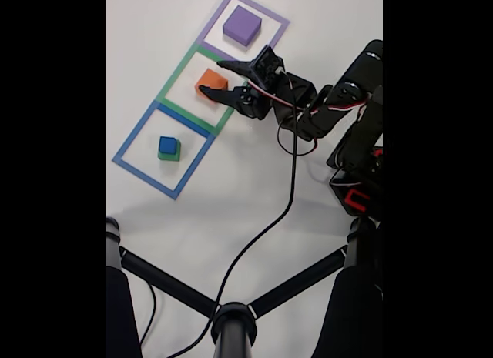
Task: Tower of hanoi
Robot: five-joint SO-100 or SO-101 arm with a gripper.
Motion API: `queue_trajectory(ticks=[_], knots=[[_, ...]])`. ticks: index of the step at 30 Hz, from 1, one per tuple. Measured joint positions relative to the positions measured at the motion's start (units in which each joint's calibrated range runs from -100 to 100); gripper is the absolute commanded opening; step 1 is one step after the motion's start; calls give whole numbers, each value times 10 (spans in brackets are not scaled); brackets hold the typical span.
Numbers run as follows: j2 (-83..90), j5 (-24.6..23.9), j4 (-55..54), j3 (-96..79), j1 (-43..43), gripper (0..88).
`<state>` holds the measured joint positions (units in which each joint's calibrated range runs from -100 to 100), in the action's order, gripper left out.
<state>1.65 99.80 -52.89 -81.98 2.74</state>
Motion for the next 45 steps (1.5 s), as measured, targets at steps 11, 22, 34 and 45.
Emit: queue_trajectory(ticks=[11,22,34,45], knots=[[382,-2,536,80,-12,0],[532,-6,1176,408,-43,0],[556,-100,1429,654,-135,0],[571,-120,1458,704,-194,18]])
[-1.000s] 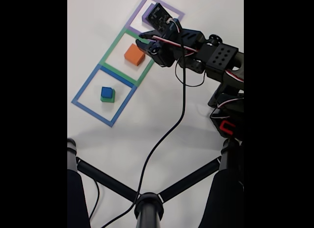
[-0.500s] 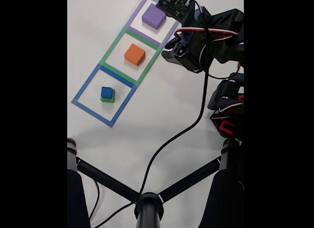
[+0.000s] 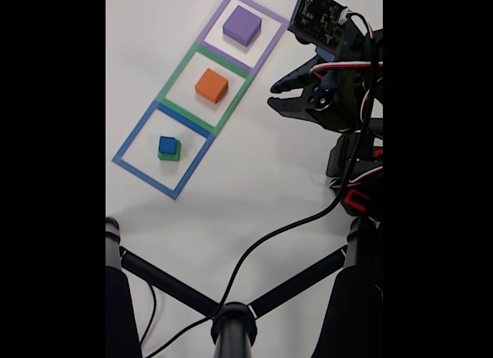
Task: Tower of hanoi
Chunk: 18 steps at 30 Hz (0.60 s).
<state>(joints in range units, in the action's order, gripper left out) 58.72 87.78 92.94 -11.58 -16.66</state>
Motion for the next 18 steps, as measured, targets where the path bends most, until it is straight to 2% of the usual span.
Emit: queue_trajectory(ticks=[6,12,15,18], knots=[[7,-4,-7,-20,-16,140],[46,93,-114,-155,-16,238],[51,118,-191,-237,-13,248],[51,116,-276,-312,-4,250]])
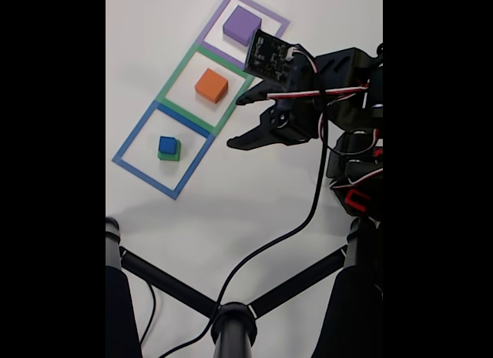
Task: Tower of hanoi
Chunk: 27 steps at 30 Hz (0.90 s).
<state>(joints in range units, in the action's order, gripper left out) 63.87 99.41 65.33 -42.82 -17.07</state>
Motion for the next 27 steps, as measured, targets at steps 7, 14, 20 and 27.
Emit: queue_trajectory(ticks=[7,14,20,27], knots=[[-9,-6,-209,-167,2,272],[-75,-6,-488,-328,2,290],[-149,-6,-683,-414,2,293],[-272,-6,-873,-455,2,294]])
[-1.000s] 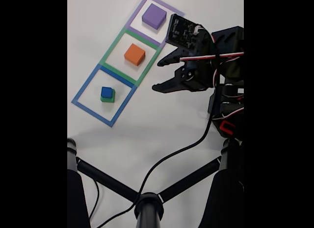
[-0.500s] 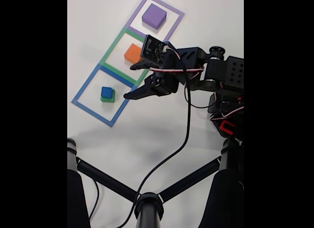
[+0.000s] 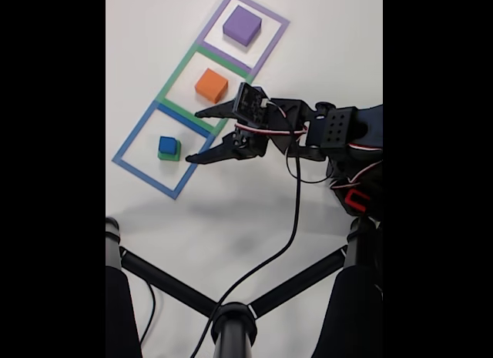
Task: Tower of hanoi
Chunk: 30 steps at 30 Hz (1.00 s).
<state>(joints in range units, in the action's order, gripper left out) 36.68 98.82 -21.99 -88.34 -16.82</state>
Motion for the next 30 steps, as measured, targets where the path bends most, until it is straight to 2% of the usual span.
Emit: queue_trajectory(ticks=[5,16,30], knots=[[-134,0,-136,0,0,290],[-344,-2,-305,68,-8,288],[-509,-2,-380,180,-20,286]])
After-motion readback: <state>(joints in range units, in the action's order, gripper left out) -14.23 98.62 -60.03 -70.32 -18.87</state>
